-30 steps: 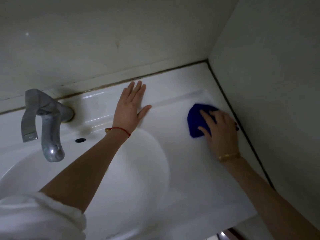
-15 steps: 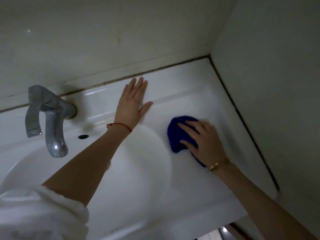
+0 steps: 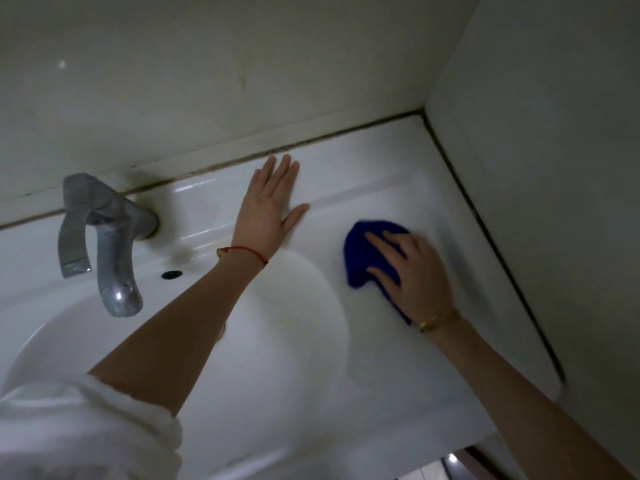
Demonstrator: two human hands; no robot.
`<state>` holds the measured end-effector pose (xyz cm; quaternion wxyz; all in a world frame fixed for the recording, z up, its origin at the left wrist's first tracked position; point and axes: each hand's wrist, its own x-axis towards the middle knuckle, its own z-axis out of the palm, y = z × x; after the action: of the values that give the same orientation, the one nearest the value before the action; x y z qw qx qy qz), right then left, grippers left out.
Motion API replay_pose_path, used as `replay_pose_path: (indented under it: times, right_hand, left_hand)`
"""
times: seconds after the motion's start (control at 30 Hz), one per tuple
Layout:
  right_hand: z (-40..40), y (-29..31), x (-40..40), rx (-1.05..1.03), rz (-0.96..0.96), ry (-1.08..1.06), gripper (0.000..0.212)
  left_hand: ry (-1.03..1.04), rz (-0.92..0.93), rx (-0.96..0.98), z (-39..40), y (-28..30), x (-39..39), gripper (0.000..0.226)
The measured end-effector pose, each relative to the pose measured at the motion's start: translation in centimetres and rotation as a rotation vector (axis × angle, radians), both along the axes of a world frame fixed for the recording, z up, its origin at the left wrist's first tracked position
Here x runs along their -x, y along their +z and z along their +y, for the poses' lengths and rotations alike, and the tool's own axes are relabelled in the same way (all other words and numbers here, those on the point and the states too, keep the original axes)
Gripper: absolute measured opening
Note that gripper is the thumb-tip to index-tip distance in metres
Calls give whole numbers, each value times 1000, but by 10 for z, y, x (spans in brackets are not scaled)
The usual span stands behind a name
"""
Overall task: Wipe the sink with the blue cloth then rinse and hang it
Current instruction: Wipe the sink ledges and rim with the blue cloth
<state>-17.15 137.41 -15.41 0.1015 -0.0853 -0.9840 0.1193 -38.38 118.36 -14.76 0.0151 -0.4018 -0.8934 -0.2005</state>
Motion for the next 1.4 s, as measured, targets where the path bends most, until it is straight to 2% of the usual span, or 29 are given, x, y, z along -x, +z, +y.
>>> replay_pose_path:
  times: [0.1,0.17,0.3,0.43,0.57,0.67,0.8,0.9,0.97,1.1,1.13,1.2,1.3,1.4]
  right_hand:
    - [19,-4,26,10,13,-252,52]
    - [3,-7,45,25,17,-306,51]
    - [-42,-8,41,34,40,-68,49]
    - [-24,-3,13,33,15,71,49]
    - [14,-6,27,28,46,-208,49]
    - [-8,-9,54,64,60,-332,49]
    - [-51,-8,36,46,50,10,49]
    - [-36,-5,10,68,45,66,48]
    - [-16,-6,6,53,71,-20,47]
    - [2,-9,46,68,62,-398,47]
    - [-6,-9,55,74,54,-433,48]
    - [-31,-9,59,65,62,-330,49]
    - [-55,-10,36,61,46,-5,49]
    - [-30,-7,18,49,38,88,47]
  left_hand:
    - [-16,-5,8,-4,4,2,65]
    - [-11,7,10,-12,5,4,64]
    - [27,6,6,-38,3,4,65]
    - [10,12,-16,-46,-2,4,63]
    - [17,3,-24,-46,-4,6,62]
    - [19,3,-17,-44,-4,5,62]
    - [22,5,-7,-44,-4,4,63]
    - [20,10,-16,-45,-4,5,62]
    - [20,10,-29,-44,-5,6,62]
    - [22,-2,-32,-44,-5,6,62]
    - [21,-3,-32,-43,-5,6,62]
    - [20,-6,-25,-44,-5,6,62]
    - [29,-12,-7,-44,-5,5,63]
    - [21,-6,-23,-45,-4,6,63]
